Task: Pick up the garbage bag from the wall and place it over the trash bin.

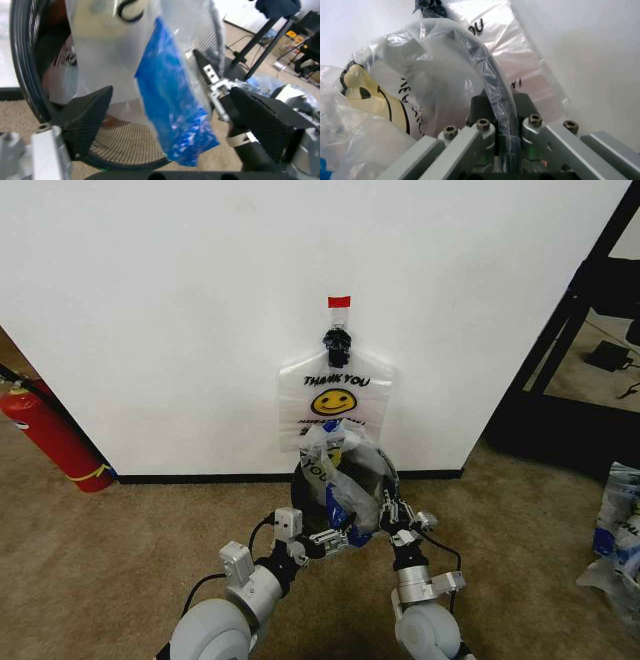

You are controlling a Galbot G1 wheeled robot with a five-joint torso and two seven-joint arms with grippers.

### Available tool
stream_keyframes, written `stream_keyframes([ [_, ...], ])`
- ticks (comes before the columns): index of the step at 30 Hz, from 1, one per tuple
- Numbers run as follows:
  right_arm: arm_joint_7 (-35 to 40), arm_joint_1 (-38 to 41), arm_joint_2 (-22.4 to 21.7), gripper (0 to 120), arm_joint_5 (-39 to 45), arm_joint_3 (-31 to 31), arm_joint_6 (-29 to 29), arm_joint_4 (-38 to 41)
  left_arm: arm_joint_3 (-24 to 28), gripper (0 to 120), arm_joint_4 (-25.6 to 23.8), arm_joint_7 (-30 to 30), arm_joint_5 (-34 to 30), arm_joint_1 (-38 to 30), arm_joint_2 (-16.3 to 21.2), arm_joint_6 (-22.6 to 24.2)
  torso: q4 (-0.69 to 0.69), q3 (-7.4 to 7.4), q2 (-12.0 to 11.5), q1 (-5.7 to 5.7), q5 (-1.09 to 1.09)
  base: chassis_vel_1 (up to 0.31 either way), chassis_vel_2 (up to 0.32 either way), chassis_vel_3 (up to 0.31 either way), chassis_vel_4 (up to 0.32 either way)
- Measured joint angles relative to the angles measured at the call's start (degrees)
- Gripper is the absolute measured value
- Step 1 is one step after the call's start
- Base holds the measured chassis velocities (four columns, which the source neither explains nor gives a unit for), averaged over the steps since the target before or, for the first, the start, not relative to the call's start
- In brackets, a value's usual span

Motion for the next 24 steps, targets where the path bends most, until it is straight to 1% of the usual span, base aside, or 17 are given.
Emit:
stream_keyframes([
  [4,0.03,-0.13,0.29,1,0.91,-0.38,0.02,0.47,0.05,77,1.17,-0.24,0.16,-0.33,-0.54,0.02,0.0,0.0,0.0,0.0,0.0,0.0,0.0,0.0,0.0],
  [5,0.04,-0.28,0.21,1,1.25,-0.58,0.02,0.82,0.06,70,1.42,-0.34,0.15,-0.44,-0.54,0.02,0.0,0.0,0.0,0.0,0.0,0.0,0.0,0.0,0.0],
  [6,0.01,-0.39,0.12,1,1.29,-0.64,0.02,0.99,0.05,67,1.43,-0.36,0.12,-0.46,-0.49,0.01,0.0,0.0,0.0,0.0,0.0,0.0,0.0,0.0,0.0],
  [7,0.0,-0.54,0.02,1,1.31,-0.67,0.02,1.16,0.03,62,1.42,-0.37,0.05,-0.47,-0.4,0.02,0.0,0.0,0.0,0.0,0.0,0.0,0.0,0.0,0.0],
  [8,0.0,-0.54,0.02,1,1.31,-0.67,0.02,1.16,0.03,62,1.42,-0.37,0.05,-0.47,-0.4,0.02,0.0,0.0,0.0,0.0,0.0,0.0,0.0,0.0,0.0],
  [9,0.01,-0.68,-0.01,1,1.34,-0.67,0.02,1.33,-0.02,57,1.15,-0.37,-0.02,-0.45,-0.24,0.0,-0.01,0.0,0.0,0.0,0.0,0.0,0.0,0.0,0.0],
  [10,0.03,-0.71,0.0,1,1.35,-0.64,0.02,1.37,-0.05,55,0.97,-0.35,-0.04,-0.43,-0.21,-0.01,-0.01,0.0,0.0,0.0,0.0,0.0,0.0,0.0,0.0],
  [11,0.15,-0.76,0.07,1,1.39,-0.56,0.01,1.41,-0.09,49,0.66,-0.3,-0.06,-0.37,-0.12,-0.05,0.0,0.0,0.0,0.0,0.0,0.0,0.0,0.0,0.0],
  [12,0.23,-0.79,0.11,1,1.42,-0.53,0.01,1.41,-0.11,46,0.51,-0.28,-0.06,-0.32,-0.09,-0.07,0.0,0.0,0.0,0.0,0.0,0.0,0.0,0.0,0.0],
  [13,0.6,-0.81,0.25,1,1.71,-0.45,-0.01,1.44,-0.12,40,0.17,-0.21,-0.06,-0.18,0.0,-0.1,0.0,0.0,0.0,0.0,0.0,0.0,0.0,0.0,0.0],
  [15,0.84,-0.81,0.39,1,2.12,-0.37,-0.02,1.46,-0.14,34,-0.28,-0.07,-0.06,0.1,0.13,-0.13,0.0,0.0,0.0,0.0,0.0,0.0,0.0,0.0,0.0],
  [16,0.84,-0.81,0.39,1,2.12,-0.37,-0.02,1.46,-0.14,34,-0.28,-0.07,-0.06,0.1,0.13,-0.13,0.0,0.0,0.0,0.0,0.0,0.0,0.0,0.0,0.0],
  [19,1.05,-0.83,0.68,1,2.43,-0.34,-0.04,1.51,-0.14,20,-0.91,0.08,-0.05,0.7,0.3,-0.13,0.0,0.0,0.0,0.0,0.0,0.0,0.0,0.0,0.0],
  [20,1.09,-0.83,0.76,1,2.48,-0.34,-0.05,1.54,-0.14,18,-1.01,0.12,-0.04,0.85,0.3,-0.13,0.0,0.0,0.0,0.0,0.0,0.0,0.0,0.0,0.0],
  [22,1.33,-0.8,1.12,1,2.83,-0.46,-0.1,1.77,-0.05,8,-1.24,0.32,0.04,1.44,0.24,-0.13,0.0,0.0,0.0,0.0,0.0,0.0,0.0,0.0,0.0],
  [23,1.46,-0.78,1.27,1,3.06,-0.55,-0.14,1.94,-0.03,4,-1.25,0.41,0.12,1.67,0.14,-0.13,0.0,0.0,0.0,0.0,0.0,0.0,0.0,0.0,0.0],
  [24,1.46,-0.78,1.27,1,3.06,-0.55,-0.14,1.94,-0.03,4,-1.25,0.41,0.12,1.67,0.14,-0.13,0.0,0.0,0.0,0.0,0.0,0.0,0.0,0.0,0.0],
])
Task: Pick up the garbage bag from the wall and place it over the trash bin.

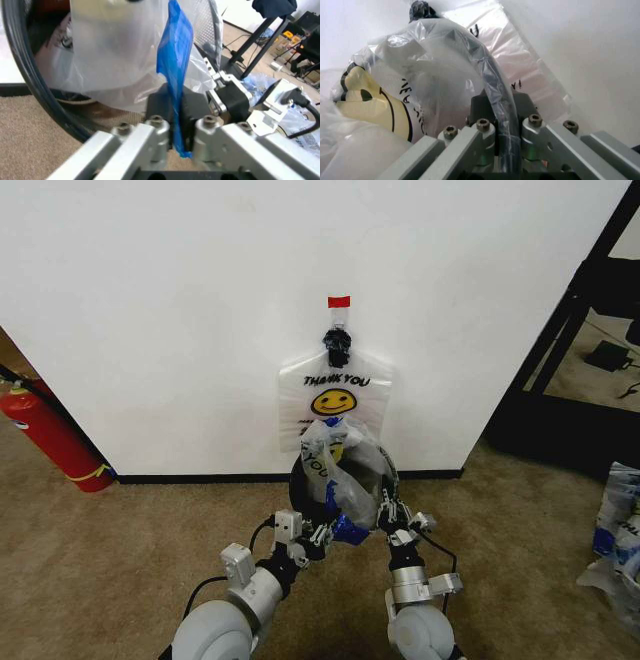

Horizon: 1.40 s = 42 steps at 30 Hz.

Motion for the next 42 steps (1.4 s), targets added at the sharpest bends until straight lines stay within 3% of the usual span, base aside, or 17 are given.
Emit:
stream_keyframes([
  [10,4.1,-0.34,0.58,1,6.74,0.25,-1.87,4.56,-1.26,0,-0.87,1.63,2.4,2.89,-0.07,-1.48,0.01,0.0,0.0,0.0,0.0,0.0,0.0,0.0,0.0],
  [26,12.71,0.01,0.18,1,8.74,2.0,-4.49,9.42,-2.56,0,-1.14,2.78,5.73,3.75,0.82,-3.25,0.0,0.0,0.0,0.0,0.0,0.0,0.0,0.0,0.0],
  [42,16.85,-1.84,0.86,1,11.48,1.76,-7.12,15.08,-2.78,0,7.56,3.78,9.81,0.88,0.47,-8.0,0.0,0.0,0.0,0.0,0.0,0.0,0.0,0.0,0.0],
])
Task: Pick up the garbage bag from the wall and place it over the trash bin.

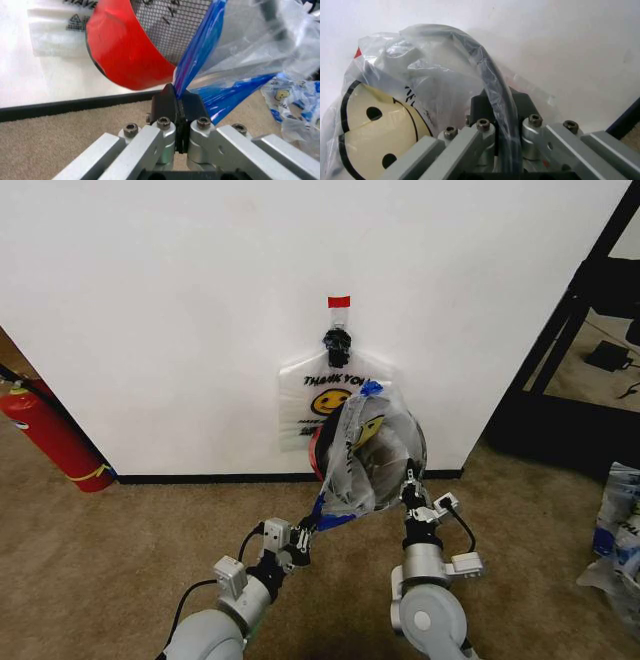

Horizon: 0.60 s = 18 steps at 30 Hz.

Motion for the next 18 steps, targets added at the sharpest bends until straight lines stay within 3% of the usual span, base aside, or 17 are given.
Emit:
stream_keyframes([
  [13,0.33,-1.5,-5.35,1,-8.01,0.05,-4.29,-1.75,-0.99,0,4.57,-0.28,1.86,-1.47,-0.51,-3.93,0.0,0.0,0.0,0.0,0.0,0.0,0.0,0.0,0.0],
  [18,-3.59,-1.82,-7.27,1,-7.49,0.35,-5.21,-1.78,-1.16,0,5.59,-0.92,3.77,-1.74,-0.51,-4.1,0.0,0.0,0.0,0.0,0.01,0.0,0.0,0.0,0.0],
])
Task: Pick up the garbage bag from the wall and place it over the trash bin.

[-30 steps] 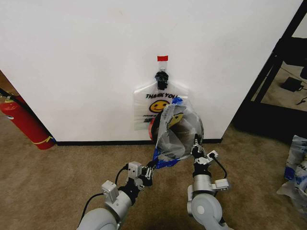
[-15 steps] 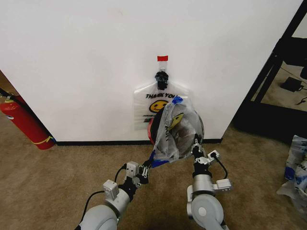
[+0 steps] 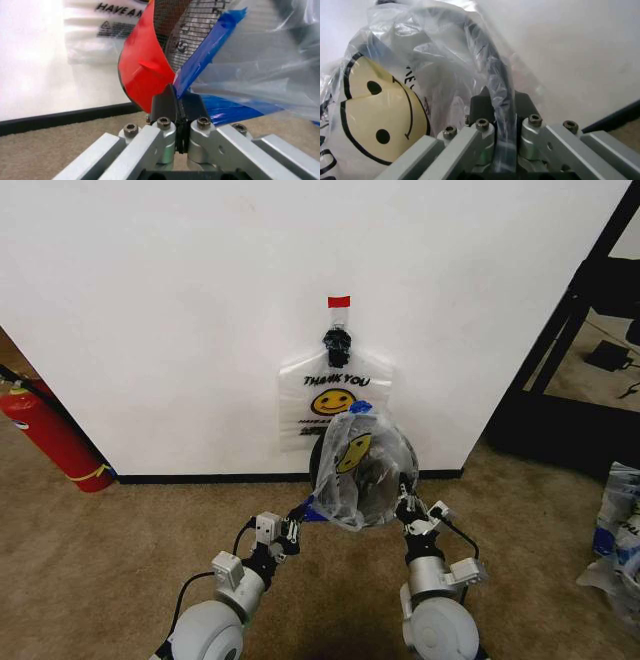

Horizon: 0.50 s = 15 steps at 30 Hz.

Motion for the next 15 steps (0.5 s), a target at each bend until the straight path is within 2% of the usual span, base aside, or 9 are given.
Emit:
stream_keyframes([
  [11,-14.17,-0.62,-2.33,1,3.83,0.85,0.83,-3.07,-0.31,0,1.3,-1.03,0.44,-0.16,-0.06,0.23,0.0,0.0,0.0,0.0,0.0,0.0,0.0,0.0,0.0],
  [15,-22.59,-0.43,-3.21,1,3.73,2.0,1.86,-7.15,-0.41,0,1.89,-1.03,0.49,-0.27,-0.13,0.38,0.0,0.0,0.0,0.0,0.0,0.0,0.0,0.0,0.0],
])
